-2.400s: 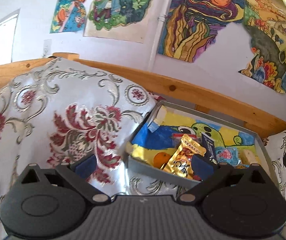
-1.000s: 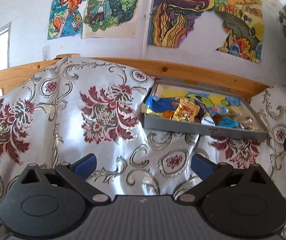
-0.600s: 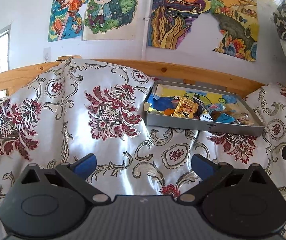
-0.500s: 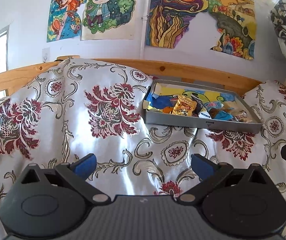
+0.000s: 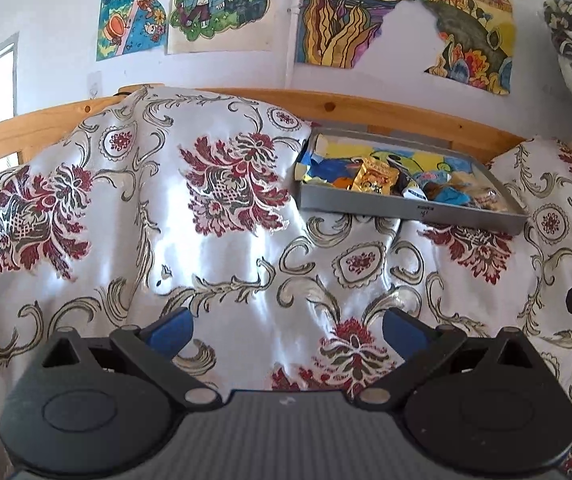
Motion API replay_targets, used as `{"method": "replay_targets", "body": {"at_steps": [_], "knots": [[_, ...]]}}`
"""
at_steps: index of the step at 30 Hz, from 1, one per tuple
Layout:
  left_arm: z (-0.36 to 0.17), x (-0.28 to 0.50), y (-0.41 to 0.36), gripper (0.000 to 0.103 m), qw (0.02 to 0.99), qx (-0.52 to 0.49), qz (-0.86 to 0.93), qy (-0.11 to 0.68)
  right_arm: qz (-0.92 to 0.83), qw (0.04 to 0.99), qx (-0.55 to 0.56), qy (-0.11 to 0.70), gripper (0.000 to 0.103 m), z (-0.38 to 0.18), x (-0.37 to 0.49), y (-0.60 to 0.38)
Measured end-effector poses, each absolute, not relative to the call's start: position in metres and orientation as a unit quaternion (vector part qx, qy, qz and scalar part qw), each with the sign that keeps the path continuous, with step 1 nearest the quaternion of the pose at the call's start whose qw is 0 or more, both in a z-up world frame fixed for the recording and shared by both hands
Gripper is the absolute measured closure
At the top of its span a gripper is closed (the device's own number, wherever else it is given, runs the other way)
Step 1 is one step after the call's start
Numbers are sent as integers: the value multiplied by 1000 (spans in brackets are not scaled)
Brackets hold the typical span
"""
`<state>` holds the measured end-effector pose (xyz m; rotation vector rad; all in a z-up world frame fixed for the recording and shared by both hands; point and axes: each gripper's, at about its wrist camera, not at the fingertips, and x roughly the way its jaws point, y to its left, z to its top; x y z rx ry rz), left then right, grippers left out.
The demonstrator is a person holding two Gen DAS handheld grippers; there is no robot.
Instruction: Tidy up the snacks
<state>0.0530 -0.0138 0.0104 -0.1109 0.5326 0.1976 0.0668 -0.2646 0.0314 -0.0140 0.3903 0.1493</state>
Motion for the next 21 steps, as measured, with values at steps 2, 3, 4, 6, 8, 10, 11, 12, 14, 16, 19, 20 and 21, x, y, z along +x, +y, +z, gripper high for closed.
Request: {"method": "replay_targets", "body": {"at_steps": [2,3,4,6,8,10,11,12,14,16,19,20,21], "knots": [[8,51,-15,1,959,-49,95,264,73,977,-6,202,1,29,68,-265],[8,50,-15,1,958,-46,93,266,73,976,-7,205,1,27,69,-265],[6,50,-15,1,958,-44,92,267,73,976,-7,207,1,26,69,-264],[5,49,-16,1,959,-44,89,266,75,974,-6,212,1,25,70,-264],[5,49,-17,1,959,-43,88,265,78,973,-7,215,1,23,71,-263],[4,49,-17,1,960,-43,89,263,81,973,-10,218,1,22,72,-262],[5,49,-17,1,960,-43,90,262,84,972,-11,219,1,22,72,-262],[4,49,-17,1,960,-41,90,260,86,972,-12,219,1,21,72,-261],[4,49,-17,1,960,-39,92,261,90,971,-16,220,1,21,72,-259],[4,49,-17,1,960,-39,92,261,94,971,-19,220,1,21,71,-258],[5,48,-17,1,961,-38,89,258,100,970,-24,220,1,20,71,-256],[5,48,-17,1,962,-38,88,257,102,970,-25,220,1,20,70,-255],[5,47,-16,1,962,-38,88,255,103,970,-27,220,1,20,70,-255]]}}
